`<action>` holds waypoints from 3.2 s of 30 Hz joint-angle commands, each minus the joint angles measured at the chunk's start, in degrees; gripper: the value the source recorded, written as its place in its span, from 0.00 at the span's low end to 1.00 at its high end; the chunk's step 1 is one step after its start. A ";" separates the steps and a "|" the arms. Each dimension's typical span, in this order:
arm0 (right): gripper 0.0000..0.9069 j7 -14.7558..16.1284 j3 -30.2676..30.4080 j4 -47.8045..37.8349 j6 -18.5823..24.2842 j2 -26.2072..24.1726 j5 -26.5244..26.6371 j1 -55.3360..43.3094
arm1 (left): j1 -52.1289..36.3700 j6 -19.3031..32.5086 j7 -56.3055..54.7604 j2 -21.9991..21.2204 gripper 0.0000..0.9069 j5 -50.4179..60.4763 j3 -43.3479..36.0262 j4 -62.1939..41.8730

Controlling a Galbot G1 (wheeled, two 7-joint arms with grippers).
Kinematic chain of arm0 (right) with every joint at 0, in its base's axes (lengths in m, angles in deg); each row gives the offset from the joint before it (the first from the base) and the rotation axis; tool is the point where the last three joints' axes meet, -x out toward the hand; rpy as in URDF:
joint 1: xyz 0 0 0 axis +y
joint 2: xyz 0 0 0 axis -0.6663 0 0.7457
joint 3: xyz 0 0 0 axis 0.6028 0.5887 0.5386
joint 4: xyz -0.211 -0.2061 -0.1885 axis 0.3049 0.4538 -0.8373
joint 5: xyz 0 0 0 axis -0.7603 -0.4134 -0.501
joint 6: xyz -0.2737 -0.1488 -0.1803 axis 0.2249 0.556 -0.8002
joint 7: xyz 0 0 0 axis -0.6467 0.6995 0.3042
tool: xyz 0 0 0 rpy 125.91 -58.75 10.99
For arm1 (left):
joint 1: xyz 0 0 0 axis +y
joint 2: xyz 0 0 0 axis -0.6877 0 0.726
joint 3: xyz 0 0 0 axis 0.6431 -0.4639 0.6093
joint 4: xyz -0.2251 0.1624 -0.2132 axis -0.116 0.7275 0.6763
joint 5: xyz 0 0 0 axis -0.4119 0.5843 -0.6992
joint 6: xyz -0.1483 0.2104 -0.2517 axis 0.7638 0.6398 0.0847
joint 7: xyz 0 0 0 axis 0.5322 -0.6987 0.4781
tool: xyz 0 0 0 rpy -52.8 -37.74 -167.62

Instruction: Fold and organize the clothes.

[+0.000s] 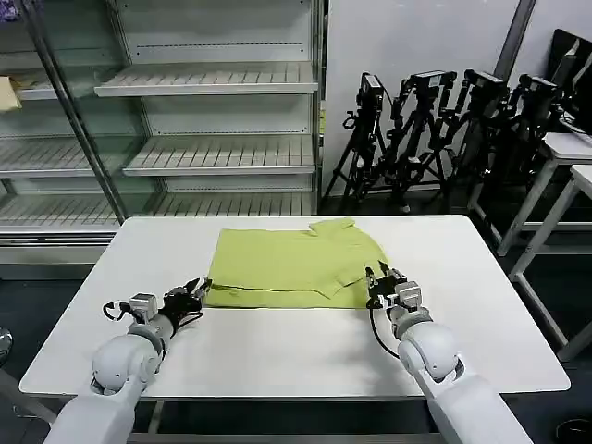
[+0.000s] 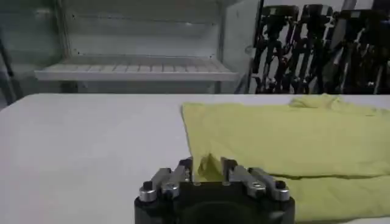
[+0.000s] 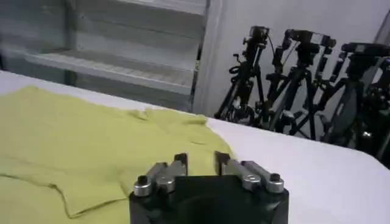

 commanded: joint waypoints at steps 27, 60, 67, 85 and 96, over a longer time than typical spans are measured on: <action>0.00 -3.83 -3.55 4.68 -2.73 -0.35 7.79 11.41 | 3.79 -3.58 2.53 1.79 0.01 7.56 -2.24 0.83; 0.00 -1.49 -13.45 27.63 4.78 -2.02 -7.63 44.66 | 34.07 -2.76 -0.20 -1.96 0.01 11.85 6.99 27.87; 0.00 -1.93 -13.90 30.37 6.13 -1.32 -8.46 49.56 | 37.92 -2.69 0.17 -2.43 0.01 12.80 8.02 30.37; 1.00 -3.14 -20.05 38.45 5.16 -3.80 -4.58 48.71 | 36.06 -2.65 -0.80 -0.51 1.00 11.15 13.33 35.95; 1.00 -10.66 -4.76 13.75 -1.17 -3.87 10.02 6.49 | 13.97 -1.38 -0.67 4.10 1.00 7.39 3.86 17.32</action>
